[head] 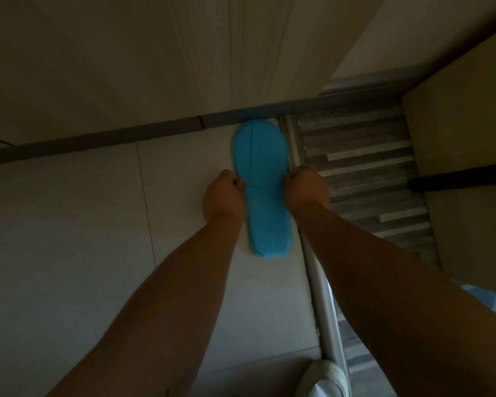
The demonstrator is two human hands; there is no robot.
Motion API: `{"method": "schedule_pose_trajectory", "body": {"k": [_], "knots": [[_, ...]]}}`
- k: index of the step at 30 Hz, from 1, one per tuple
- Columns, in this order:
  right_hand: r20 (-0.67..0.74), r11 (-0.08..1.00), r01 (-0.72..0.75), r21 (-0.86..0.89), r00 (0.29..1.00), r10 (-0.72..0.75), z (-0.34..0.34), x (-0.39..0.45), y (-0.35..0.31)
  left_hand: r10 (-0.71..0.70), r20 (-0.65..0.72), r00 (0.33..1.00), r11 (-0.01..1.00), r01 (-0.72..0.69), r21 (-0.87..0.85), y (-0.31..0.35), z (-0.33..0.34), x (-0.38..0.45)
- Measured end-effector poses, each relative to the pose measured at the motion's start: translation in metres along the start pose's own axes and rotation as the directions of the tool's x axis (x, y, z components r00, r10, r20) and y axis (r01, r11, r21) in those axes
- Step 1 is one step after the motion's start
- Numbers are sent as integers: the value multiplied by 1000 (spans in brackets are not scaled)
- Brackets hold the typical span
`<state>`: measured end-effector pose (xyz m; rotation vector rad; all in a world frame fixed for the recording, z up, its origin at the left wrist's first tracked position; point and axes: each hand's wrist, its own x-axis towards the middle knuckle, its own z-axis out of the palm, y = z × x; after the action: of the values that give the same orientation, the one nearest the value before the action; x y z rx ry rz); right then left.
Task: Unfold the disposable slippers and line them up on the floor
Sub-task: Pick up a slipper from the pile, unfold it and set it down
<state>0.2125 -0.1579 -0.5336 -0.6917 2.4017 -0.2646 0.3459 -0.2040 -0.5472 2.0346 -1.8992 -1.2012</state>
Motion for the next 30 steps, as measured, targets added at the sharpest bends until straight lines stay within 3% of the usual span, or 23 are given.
{"method": "schedule_pose_trajectory", "body": {"k": [7, 12, 17, 21, 25, 30], "knots": [[-23, 998, 4, -70, 1000, -6, 3, 3, -3, 15, 17, 1000, 999, -16, 35, 1, 1, 4], [-28, 975, 3, -222, 1000, -9, -13, -18, -9, 3, 134, 991, 999, -9, 43, 6, -20, -14], [-34, 932, 124, -340, 989, -144, -50, -78, -19, 11, 200, 980, 983, -47, 179, 12, -82, -62], [-5, 877, 220, -427, 969, -246, -95, -158, -22, 185, 343, 921, 789, -347, 507, 25, -140, -130], [24, 843, 335, -420, 933, -358, -146, -234, -28, 361, 402, 842, 643, -537, 547, 49, -201, -194], [-54, 869, 309, -385, 933, -356, -200, -298, -44, 495, 420, 761, 465, -640, 611, 87, -265, -235]]}}
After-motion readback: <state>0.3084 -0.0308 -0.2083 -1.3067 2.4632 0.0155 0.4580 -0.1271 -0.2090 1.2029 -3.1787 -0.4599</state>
